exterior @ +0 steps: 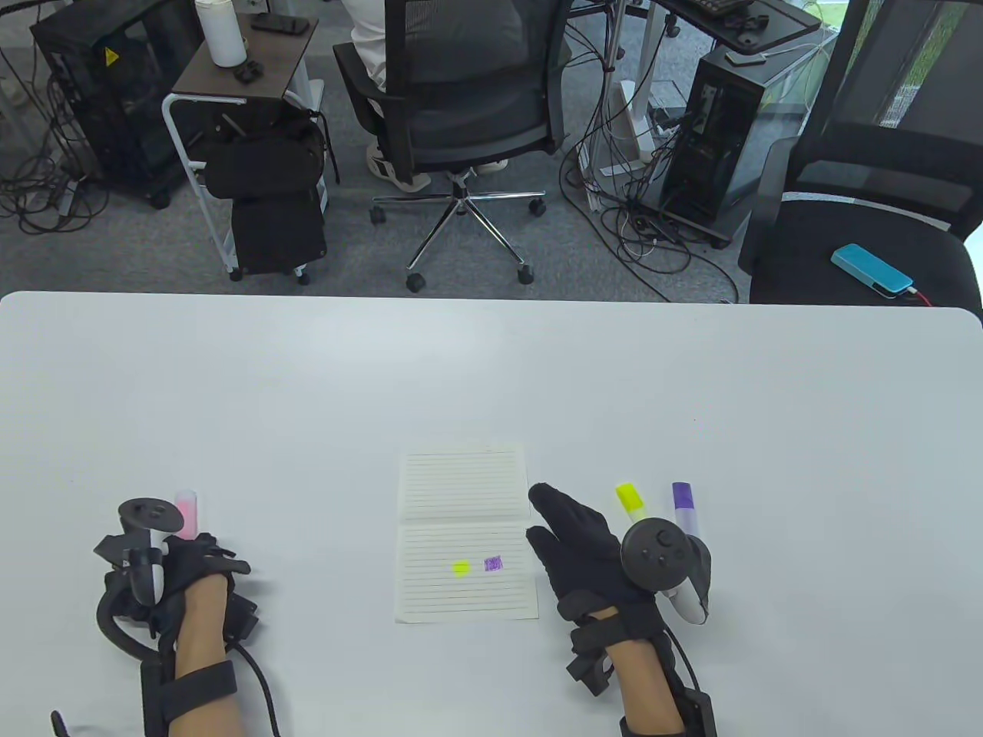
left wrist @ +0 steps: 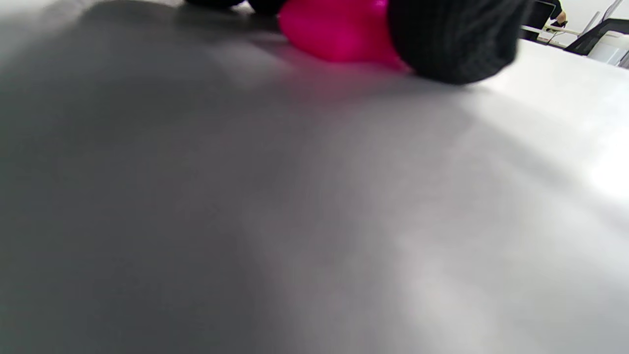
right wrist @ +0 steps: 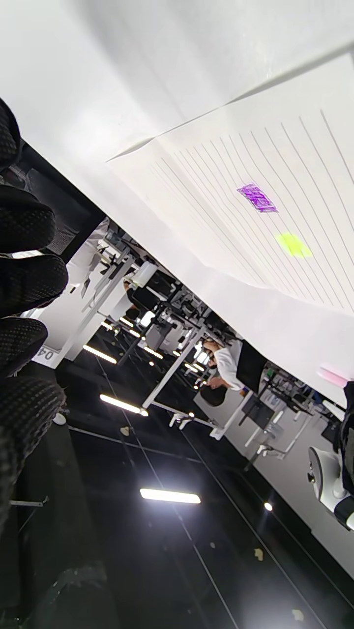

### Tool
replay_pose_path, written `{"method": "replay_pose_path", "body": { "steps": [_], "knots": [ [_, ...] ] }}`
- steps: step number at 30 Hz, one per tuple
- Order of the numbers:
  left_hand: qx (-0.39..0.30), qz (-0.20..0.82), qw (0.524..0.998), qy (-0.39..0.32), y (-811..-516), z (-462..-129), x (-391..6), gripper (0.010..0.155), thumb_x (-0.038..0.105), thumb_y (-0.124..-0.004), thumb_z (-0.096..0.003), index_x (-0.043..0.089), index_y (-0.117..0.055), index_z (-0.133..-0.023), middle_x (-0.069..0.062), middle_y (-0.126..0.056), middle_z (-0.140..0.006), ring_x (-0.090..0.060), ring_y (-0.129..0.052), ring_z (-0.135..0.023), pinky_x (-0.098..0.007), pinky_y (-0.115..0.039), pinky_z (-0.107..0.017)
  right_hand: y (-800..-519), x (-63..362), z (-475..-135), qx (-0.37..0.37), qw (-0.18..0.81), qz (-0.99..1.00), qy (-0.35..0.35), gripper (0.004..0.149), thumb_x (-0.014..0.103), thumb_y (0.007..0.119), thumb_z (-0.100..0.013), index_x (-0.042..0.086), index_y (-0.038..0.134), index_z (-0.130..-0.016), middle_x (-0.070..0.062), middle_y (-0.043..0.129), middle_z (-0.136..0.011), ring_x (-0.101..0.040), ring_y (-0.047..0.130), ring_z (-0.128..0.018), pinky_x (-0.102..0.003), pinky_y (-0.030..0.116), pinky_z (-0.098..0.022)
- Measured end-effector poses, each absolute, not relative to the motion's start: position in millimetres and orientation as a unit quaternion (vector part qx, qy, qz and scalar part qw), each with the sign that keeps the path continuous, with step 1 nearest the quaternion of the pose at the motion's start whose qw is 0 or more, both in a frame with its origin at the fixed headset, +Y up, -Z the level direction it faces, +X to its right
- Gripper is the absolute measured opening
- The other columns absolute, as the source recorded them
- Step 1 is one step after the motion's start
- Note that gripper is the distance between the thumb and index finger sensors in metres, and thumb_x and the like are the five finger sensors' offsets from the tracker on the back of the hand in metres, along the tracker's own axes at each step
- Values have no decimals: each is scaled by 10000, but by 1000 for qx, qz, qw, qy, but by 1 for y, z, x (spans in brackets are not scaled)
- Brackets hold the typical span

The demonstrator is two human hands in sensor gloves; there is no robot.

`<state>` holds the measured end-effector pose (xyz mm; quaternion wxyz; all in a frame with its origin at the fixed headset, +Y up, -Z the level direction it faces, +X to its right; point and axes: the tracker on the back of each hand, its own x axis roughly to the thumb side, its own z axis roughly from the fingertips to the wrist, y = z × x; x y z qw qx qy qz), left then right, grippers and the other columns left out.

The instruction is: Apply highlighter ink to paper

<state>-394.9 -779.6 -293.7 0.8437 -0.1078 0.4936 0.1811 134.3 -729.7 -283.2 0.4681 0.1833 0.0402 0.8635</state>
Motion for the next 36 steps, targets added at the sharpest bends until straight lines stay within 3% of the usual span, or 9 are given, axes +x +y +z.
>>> {"method": "replay_pose_path", "body": {
  "steps": [7, 12, 15, 18, 23, 26, 29, 32, 36],
  "knots": [
    [-147, 183, 851, 470, -777, -299, -397, 648, 495, -809, -423, 114, -606, -906, -99, -399, -1049, -366, -467, -930, -646, -386, -717, -730, 133, -283, 184, 467, 863, 49, 563, 415, 668, -680, 213, 472, -1168, -155, 513, -1220, -523, 476, -1049, -737, 408, -699],
    [-118, 187, 866, 448, -768, -301, -381, 591, 445, -839, -407, 149, -629, -874, -100, -500, -1029, -341, -599, -878, -623, -500, -689, -731, 132, -283, 188, 466, 863, 51, 562, 418, 666, -680, 211, 477, -1167, -157, 519, -1218, -521, 484, -1047, -737, 408, -700],
    [-26, 218, 915, 339, -735, -302, -344, 575, 420, -855, -393, 200, -635, -876, -75, -705, -951, -277, -856, -743, -566, -721, -602, -729, 131, -283, 194, 466, 862, 46, 560, 418, 666, -681, 215, 476, -1167, -154, 521, -1217, -518, 486, -1048, -736, 410, -701],
    [35, 257, 956, 135, -710, -304, -285, 548, 425, -845, -390, 257, -680, -885, -13, -888, -816, -200, -1003, -588, -517, -830, -523, -727, 127, -281, 210, 465, 859, 43, 574, 422, 670, -679, 229, 453, -1173, -153, 510, -1222, -513, 492, -1051, -734, 420, -704],
    [-7, 275, 951, -145, -709, -296, -185, 543, 426, -808, -401, 290, -663, -907, 14, -884, -784, -163, -1002, -529, -493, -847, -497, -727, 114, -279, 247, 467, 848, 42, 626, 444, 682, -676, 308, 355, -1193, -158, 407, -1251, -515, 459, -1065, -733, 419, -712],
    [-51, 300, 927, -218, -720, -288, -148, 539, 423, -788, -410, 299, -667, -921, 11, -883, -765, -152, -990, -476, -495, -843, -489, -726, 108, -278, 269, 468, 842, 26, 668, 465, 699, -669, 382, 288, -1190, -154, 313, -1259, -499, 458, -1070, -722, 439, -718],
    [-58, 312, 912, -261, -726, -282, -128, 529, 462, -749, -425, 287, -671, -918, 18, -890, -747, -134, -991, -447, -484, -851, -477, -727, 100, -278, 288, 454, 842, 43, 624, 429, 731, -666, 352, 372, -1171, -156, 483, -1190, -452, 641, -974, -684, 548, -693],
    [-34, 310, 915, -257, -728, -278, -123, 522, 491, -763, -412, 265, -718, -879, 16, -923, -703, -146, -1009, -416, -489, -862, -457, -728, 95, -277, 286, 421, 859, 48, 530, 371, 753, -658, 254, 521, -1119, -149, 705, -998, -348, 859, -710, -606, 690, -621],
    [-36, 282, 919, -271, -730, -276, -119, 546, 494, -754, -416, 252, -699, -902, -13, -863, -880, -291, -953, -712, -570, -765, -575, -727, 92, -277, 291, 405, 865, 55, 463, 337, 750, -645, 199, 588, -1056, -155, 786, -882, -282, 906, -561, -559, 751, -565]
  ]
}}
